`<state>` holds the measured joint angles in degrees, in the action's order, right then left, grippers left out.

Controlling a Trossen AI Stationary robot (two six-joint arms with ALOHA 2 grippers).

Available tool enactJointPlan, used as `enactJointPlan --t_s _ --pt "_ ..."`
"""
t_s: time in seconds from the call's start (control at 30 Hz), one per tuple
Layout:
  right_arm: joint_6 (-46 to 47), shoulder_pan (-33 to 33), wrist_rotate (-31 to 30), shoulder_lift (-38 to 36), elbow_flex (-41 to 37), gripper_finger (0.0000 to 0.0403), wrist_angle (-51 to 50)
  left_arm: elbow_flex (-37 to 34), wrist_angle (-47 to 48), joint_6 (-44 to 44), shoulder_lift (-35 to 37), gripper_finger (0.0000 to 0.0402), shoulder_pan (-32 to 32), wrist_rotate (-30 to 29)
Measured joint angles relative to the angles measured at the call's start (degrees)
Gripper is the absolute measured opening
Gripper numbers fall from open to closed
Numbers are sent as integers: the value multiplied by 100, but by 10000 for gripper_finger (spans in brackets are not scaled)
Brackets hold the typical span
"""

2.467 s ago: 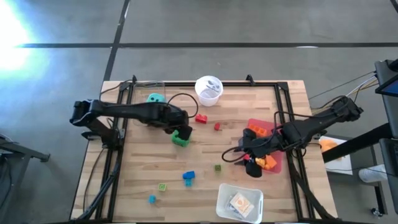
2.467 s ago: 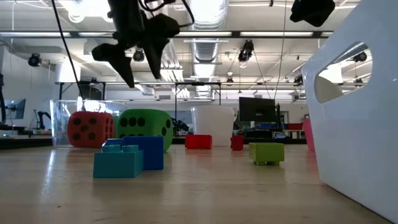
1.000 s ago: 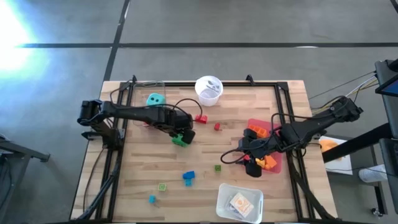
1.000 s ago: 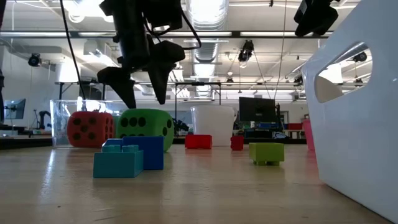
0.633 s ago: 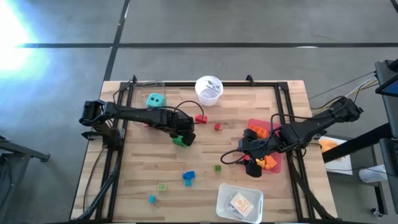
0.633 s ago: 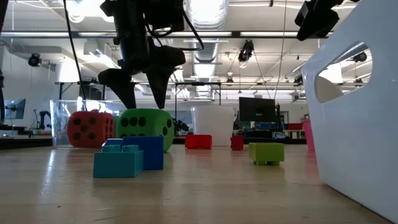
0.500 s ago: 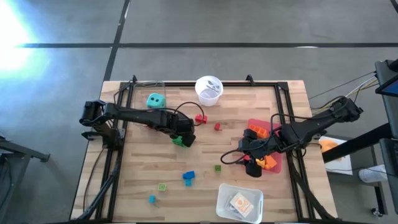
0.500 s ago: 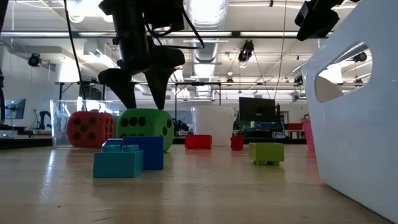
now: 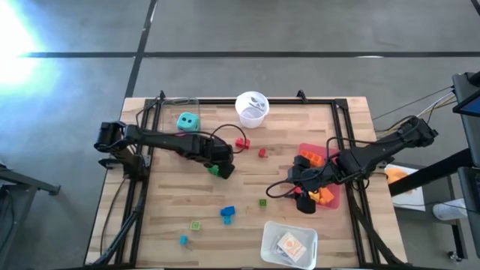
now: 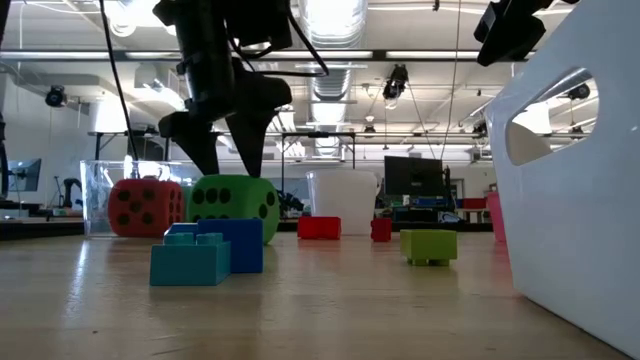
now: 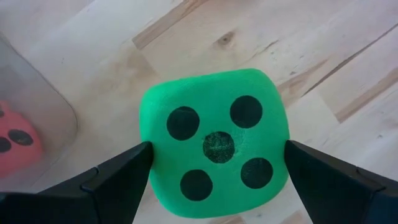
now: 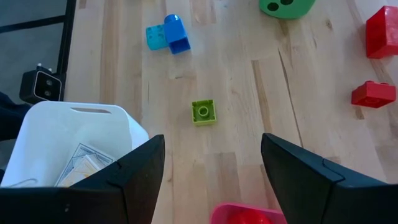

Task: Pick & Place Toys
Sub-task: Put the green dice into the transparent bin

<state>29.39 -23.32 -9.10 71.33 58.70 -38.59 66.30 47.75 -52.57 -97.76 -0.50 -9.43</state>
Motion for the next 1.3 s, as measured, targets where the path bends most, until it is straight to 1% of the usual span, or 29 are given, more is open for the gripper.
enactJointPlan --t_s 0.43,0.6,0.73,0.87,1.03,1.2,1.3 --pt "2 -1 0 0 0 258 14 -66 -149 58 2 366 140 -51" --pt "24 0 0 0 0 258 18 -53 -182 -85 -5 366 140 -64" --pt "24 -2 1 0 0 258 23 34 -96 -102 108 366 136 -3" --pt "21 0 7 0 -2 258 34 51 -204 -128 353 366 144 177" --pt "2 0 7 0 -2 258 35 62 -191 -167 631 366 139 119" --pt "-1 0 7 0 -2 258 35 59 -63 -299 693 366 145 76" --pt "4 -2 7 0 -2 258 35 -142 -222 -541 673 366 129 21"
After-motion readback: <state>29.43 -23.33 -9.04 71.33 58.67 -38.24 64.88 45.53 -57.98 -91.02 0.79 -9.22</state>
